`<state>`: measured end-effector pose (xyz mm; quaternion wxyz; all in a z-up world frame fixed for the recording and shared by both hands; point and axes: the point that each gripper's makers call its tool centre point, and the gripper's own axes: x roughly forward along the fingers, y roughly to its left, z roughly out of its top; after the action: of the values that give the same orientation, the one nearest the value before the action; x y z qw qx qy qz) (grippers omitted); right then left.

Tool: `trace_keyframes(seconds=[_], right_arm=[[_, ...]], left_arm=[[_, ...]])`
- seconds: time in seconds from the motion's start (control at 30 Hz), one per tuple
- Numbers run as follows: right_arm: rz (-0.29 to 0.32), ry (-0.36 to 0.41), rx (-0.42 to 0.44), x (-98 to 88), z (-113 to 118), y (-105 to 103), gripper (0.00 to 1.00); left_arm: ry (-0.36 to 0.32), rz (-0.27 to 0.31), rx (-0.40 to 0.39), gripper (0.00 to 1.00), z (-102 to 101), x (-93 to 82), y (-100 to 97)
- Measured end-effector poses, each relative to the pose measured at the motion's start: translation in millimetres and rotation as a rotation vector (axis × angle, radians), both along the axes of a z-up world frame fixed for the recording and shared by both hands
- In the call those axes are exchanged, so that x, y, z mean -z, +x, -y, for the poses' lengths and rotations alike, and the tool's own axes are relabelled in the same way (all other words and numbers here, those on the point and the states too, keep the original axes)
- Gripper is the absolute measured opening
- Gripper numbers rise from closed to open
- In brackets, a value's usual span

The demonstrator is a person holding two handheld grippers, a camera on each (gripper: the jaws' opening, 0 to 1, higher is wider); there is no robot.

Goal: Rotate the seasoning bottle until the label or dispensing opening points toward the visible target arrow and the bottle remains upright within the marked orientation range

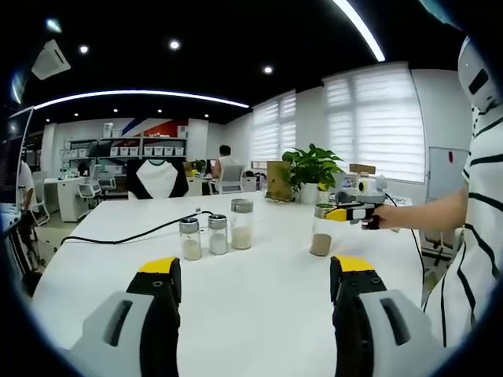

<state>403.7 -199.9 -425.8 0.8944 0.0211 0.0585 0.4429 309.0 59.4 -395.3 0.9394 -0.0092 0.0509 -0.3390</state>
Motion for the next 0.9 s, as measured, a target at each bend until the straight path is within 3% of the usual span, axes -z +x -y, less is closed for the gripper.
trace_keyframes(seconds=[0.33,0.4,0.5,0.57,0.67,0.83,0.9], right_arm=[[-0.024,-0.001,0.029,0.4,1.1,1.3,0.39],[-0.094,0.047,0.081,1.8,3.8,3.4,0.4],[-0.057,0.142,0.119,-15.6,6.9,3.6,0.44],[-0.069,0.177,0.128,-22.3,7.7,-0.2,0.51],[-0.062,0.175,0.142,-27.6,6.2,-4.4,0.54],[-0.057,0.116,0.337,-22.5,17.8,1.4,0.51],[-0.067,0.107,0.341,-19.6,13.3,-1.4,0.47]], left_arm=[[0.0,0.0,0.0,0.82,-1.1,0.9,-1.9],[-0.002,0.004,-0.003,0.82,-2.2,-0.1,-2.6],[-0.004,0.002,-0.007,0.82,-3.8,0.5,-3.1],[0.0,-0.001,-0.01,0.82,-5.1,2.2,-3.2],[-0.006,-0.003,-0.01,0.82,-5.3,2.5,-3.0],[-0.005,-0.002,-0.005,0.82,-2.4,3.1,-1.3],[-0.004,-0.002,-0.003,0.82,-1.3,3.5,-0.7]])
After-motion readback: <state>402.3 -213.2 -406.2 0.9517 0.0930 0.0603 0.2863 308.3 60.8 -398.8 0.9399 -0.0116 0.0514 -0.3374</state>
